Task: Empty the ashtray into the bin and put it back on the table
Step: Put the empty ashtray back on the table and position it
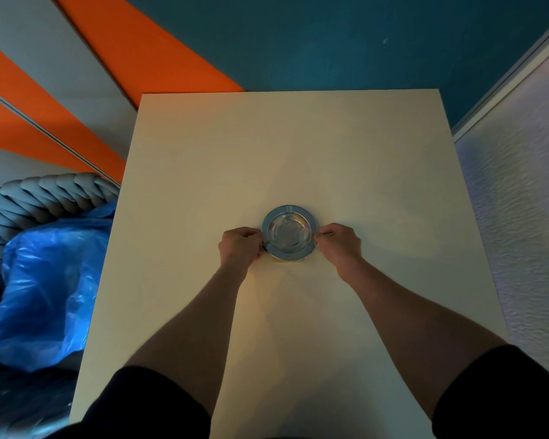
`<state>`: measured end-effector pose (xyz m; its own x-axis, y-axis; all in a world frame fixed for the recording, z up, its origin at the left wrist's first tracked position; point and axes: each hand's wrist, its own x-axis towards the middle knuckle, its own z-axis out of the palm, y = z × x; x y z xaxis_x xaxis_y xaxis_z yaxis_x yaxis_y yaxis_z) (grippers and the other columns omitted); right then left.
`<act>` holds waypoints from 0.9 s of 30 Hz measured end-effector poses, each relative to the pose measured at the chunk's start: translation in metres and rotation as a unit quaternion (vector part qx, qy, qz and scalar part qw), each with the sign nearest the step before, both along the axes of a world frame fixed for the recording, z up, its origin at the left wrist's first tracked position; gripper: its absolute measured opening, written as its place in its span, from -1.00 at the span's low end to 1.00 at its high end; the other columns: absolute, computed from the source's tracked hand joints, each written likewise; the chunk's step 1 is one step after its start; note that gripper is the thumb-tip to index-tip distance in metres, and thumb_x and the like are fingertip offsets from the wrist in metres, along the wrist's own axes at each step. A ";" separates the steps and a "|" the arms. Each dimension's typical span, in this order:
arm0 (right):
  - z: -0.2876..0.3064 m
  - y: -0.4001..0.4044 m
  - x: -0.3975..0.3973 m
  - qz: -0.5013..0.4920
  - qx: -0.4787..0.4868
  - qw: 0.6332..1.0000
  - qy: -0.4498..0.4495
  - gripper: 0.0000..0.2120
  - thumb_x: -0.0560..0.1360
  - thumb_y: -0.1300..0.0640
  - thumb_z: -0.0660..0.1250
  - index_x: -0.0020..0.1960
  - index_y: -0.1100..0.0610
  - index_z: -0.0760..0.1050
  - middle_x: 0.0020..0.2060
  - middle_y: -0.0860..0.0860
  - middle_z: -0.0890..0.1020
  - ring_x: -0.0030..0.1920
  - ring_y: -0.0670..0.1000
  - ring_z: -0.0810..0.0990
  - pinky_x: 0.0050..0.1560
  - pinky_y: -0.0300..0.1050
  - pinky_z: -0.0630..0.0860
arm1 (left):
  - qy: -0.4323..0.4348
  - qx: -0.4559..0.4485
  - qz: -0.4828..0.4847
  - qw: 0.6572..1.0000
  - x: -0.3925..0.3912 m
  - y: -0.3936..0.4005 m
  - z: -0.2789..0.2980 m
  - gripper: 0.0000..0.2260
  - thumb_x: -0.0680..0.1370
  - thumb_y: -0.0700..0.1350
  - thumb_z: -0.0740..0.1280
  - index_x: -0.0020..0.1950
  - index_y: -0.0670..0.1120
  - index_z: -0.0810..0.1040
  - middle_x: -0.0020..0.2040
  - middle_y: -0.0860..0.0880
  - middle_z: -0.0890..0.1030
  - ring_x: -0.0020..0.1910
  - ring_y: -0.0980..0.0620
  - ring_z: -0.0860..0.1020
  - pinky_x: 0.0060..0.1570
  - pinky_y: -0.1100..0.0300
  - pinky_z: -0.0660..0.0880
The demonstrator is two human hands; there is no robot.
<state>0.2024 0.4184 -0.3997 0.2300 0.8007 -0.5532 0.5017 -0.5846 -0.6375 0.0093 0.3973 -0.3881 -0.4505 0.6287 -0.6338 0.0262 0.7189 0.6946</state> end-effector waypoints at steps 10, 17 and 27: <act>-0.002 0.000 0.000 -0.015 0.001 1.000 0.003 -0.87 0.42 0.08 0.30 -0.16 0.02 0.63 -0.22 0.01 0.71 -0.12 0.06 0.65 -0.16 -0.14 0.50 | 0.018 0.001 -0.012 1.000 -0.002 0.001 -0.007 -0.94 0.42 -0.20 0.42 -0.18 -0.08 0.69 -0.35 -0.08 0.69 -0.42 0.01 0.63 -0.31 0.15 0.64; 0.002 -0.004 0.004 0.041 0.035 0.998 -0.041 -0.81 0.48 0.12 0.22 -0.06 0.11 0.61 -0.09 0.05 0.69 -0.02 0.12 0.60 -0.11 -0.18 0.38 | 0.226 0.027 -0.158 0.961 -0.004 -0.007 -0.001 -0.80 0.49 -0.12 0.26 -0.02 -0.12 0.66 -0.10 -0.11 0.66 -0.08 -0.14 0.59 -0.27 0.20 0.44; 0.001 -0.020 0.014 0.276 0.100 0.925 -0.240 -0.52 0.47 0.07 0.33 0.36 0.09 0.33 0.42 0.12 0.32 0.41 0.18 0.25 0.31 0.08 0.28 | 0.397 0.014 -0.358 0.845 -0.018 -0.025 -0.016 -0.46 0.56 0.06 0.29 0.52 0.04 0.26 0.57 -0.12 0.19 0.53 -0.18 0.11 0.45 -0.14 0.15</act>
